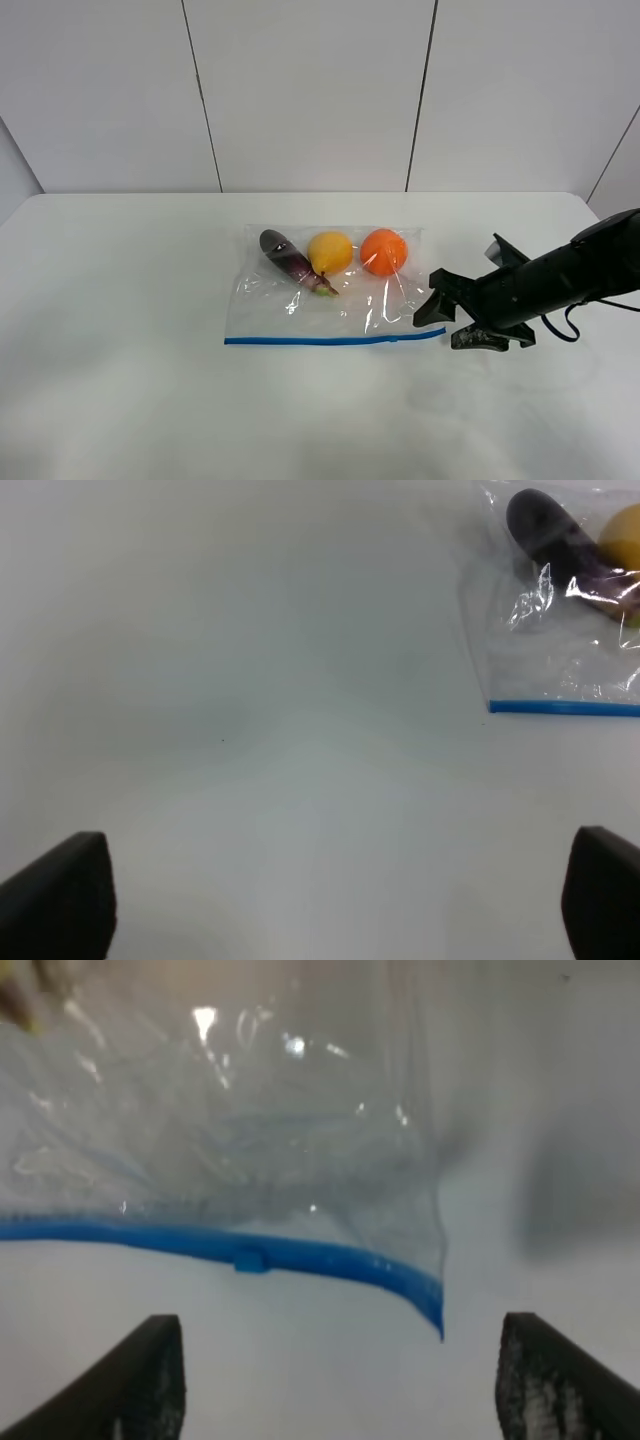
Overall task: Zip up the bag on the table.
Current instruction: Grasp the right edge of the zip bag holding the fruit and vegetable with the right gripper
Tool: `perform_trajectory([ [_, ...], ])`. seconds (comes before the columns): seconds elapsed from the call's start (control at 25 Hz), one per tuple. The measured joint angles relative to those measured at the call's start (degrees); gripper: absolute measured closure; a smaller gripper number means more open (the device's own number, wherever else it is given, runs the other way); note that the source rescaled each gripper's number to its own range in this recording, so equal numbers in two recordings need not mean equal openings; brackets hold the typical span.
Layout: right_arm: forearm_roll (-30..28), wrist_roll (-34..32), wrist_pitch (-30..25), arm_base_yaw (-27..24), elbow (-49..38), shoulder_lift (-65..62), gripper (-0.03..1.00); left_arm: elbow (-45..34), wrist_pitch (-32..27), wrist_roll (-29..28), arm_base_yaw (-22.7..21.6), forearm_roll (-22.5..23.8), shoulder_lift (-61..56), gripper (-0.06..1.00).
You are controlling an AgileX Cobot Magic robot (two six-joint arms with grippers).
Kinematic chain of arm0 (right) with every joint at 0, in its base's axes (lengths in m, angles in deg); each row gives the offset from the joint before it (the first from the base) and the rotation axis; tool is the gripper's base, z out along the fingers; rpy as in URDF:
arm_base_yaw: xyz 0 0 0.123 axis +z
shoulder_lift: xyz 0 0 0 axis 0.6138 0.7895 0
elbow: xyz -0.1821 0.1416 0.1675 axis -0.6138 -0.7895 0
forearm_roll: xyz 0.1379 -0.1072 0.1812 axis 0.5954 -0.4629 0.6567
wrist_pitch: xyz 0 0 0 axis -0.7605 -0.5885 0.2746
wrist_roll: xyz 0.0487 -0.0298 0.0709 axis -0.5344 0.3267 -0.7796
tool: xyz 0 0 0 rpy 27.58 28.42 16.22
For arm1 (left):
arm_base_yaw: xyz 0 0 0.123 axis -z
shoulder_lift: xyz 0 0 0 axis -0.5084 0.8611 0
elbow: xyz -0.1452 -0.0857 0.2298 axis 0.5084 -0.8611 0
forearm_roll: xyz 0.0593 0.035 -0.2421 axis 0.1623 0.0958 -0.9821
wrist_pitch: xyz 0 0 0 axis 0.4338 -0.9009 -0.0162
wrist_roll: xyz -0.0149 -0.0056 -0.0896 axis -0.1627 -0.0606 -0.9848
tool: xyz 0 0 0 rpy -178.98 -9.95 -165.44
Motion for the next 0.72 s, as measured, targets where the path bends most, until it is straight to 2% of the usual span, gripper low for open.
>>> perform_trajectory([
  [0.64, 1.8, 5.1, 1.2, 0.0, 3.8, 7.3, 0.22, 0.0, 0.0, 0.0, 0.0, 0.0, 0.0, -0.06],
  [0.72, 1.8, 5.7, 1.4, 0.0, 3.8, 7.4, 0.28, 0.0, 0.0, 0.0, 0.0, 0.0, 0.0, -0.06],
])
